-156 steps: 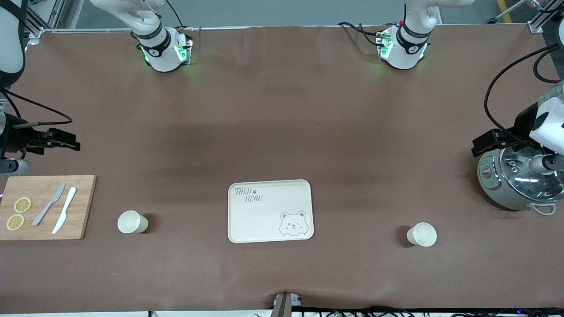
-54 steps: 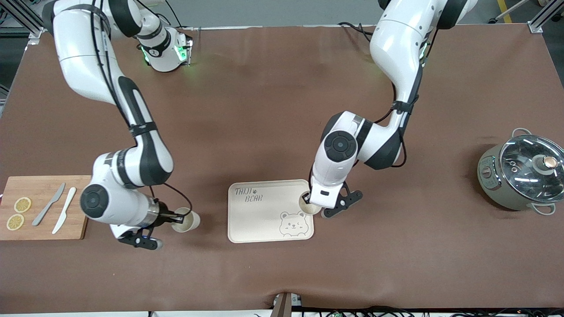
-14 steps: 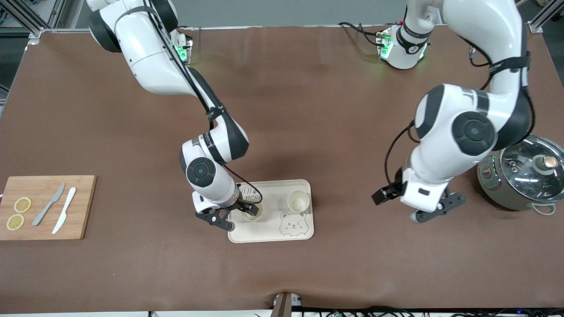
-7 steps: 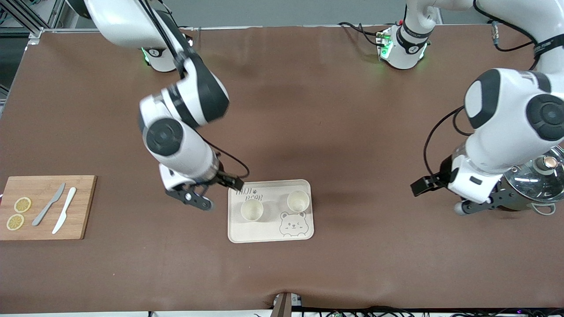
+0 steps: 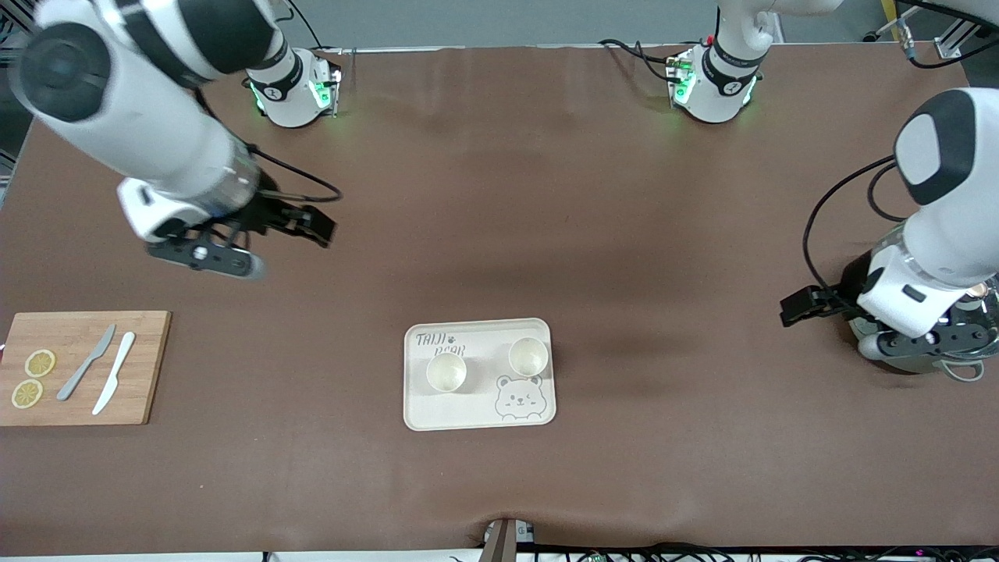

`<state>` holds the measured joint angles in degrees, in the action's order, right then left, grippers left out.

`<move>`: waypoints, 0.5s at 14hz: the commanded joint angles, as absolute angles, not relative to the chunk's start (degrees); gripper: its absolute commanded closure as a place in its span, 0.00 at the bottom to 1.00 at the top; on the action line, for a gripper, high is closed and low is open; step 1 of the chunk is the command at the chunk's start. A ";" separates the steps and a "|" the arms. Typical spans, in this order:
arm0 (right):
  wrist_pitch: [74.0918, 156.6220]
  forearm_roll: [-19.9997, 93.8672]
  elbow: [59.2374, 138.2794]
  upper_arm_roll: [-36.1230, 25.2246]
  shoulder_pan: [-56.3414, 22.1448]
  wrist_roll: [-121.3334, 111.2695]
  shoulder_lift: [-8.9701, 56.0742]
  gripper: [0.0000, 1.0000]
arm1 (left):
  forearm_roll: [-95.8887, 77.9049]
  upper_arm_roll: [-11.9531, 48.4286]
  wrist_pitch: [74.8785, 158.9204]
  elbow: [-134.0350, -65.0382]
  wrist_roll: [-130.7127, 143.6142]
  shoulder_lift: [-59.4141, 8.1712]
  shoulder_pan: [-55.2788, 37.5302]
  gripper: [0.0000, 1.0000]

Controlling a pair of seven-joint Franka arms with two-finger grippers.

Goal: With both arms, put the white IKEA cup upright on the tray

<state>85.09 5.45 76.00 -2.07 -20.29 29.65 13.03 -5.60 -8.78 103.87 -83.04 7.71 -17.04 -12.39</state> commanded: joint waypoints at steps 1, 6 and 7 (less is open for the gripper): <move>85.96 5.19 83.93 -1.49 -12.51 17.80 6.07 0.00 | -4.66 -8.52 101.79 -84.46 3.62 -14.24 -11.08 0.00; 88.58 4.84 84.11 -1.49 -0.54 2.56 6.68 0.00 | -4.75 -8.61 98.62 -80.61 1.58 -13.27 -10.63 0.00; 89.99 3.35 84.02 -1.49 0.43 1.59 7.72 0.00 | -4.75 -8.70 97.57 -79.73 1.58 -13.27 -10.63 0.00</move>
